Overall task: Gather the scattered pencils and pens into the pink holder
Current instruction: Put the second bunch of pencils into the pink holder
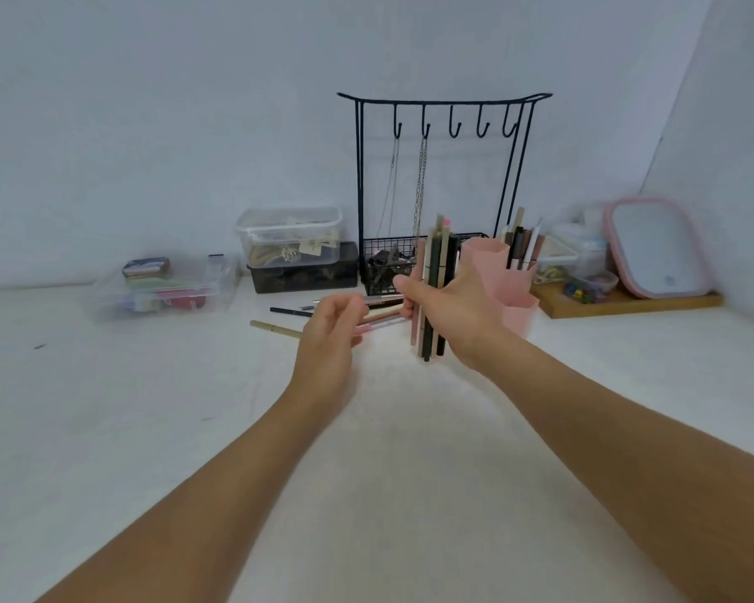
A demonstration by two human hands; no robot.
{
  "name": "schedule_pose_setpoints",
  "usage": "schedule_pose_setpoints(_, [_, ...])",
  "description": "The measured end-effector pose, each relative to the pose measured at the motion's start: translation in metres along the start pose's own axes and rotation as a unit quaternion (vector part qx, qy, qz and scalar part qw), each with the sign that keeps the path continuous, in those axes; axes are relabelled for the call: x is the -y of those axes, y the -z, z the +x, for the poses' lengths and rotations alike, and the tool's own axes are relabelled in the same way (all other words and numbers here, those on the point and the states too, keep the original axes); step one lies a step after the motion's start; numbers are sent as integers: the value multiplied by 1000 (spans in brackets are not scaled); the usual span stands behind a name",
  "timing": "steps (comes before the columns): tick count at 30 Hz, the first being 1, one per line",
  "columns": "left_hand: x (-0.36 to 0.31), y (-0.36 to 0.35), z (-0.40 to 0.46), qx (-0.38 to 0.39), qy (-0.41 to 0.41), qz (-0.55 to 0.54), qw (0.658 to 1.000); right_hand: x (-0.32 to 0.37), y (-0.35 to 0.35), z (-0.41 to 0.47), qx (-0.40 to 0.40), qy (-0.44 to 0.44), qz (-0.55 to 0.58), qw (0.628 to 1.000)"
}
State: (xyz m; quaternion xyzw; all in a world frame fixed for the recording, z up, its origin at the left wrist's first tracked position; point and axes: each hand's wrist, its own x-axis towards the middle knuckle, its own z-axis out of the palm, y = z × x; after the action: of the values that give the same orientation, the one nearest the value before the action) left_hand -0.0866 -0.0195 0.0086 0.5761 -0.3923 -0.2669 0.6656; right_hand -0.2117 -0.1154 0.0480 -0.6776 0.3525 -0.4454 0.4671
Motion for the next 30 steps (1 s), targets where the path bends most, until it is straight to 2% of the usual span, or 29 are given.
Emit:
schedule_pose_setpoints(4, [14, -8, 6, 43, -21, 59, 997, -28, 12, -11, -15, -39, 9, 999])
schedule_pose_setpoints(7, [18, -16, 12, 70, -27, 92, 993, -31, 12, -7, -11, -34, 6, 999])
schedule_pose_setpoints(11, [19, -32, 21, 59, -36, 86, 994, -36, 9, -6, -15, -27, 17, 999])
schedule_pose_setpoints(15, [21, -42, 27, 61, -56, 69, 994, -40, 12, 4, -27, -32, 78, 996])
schedule_pose_setpoints(19, [27, -32, 35, 51, -42, 41, 997, -8, 32, 34, -18, -17, 172, 985])
schedule_pose_setpoints(23, [27, -31, 42, 36, -26, 12, 999, 44, 61, 84, -68, 22, 213, 974])
schedule_pose_setpoints(26, [28, -33, 41, 46, -32, 28, 998, 57, 73, 117, -94, 35, 181, 978])
schedule_pose_setpoints(30, [27, -32, 39, 47, -27, 33, 998, 39, 70, 134, -116, -12, 142, 983])
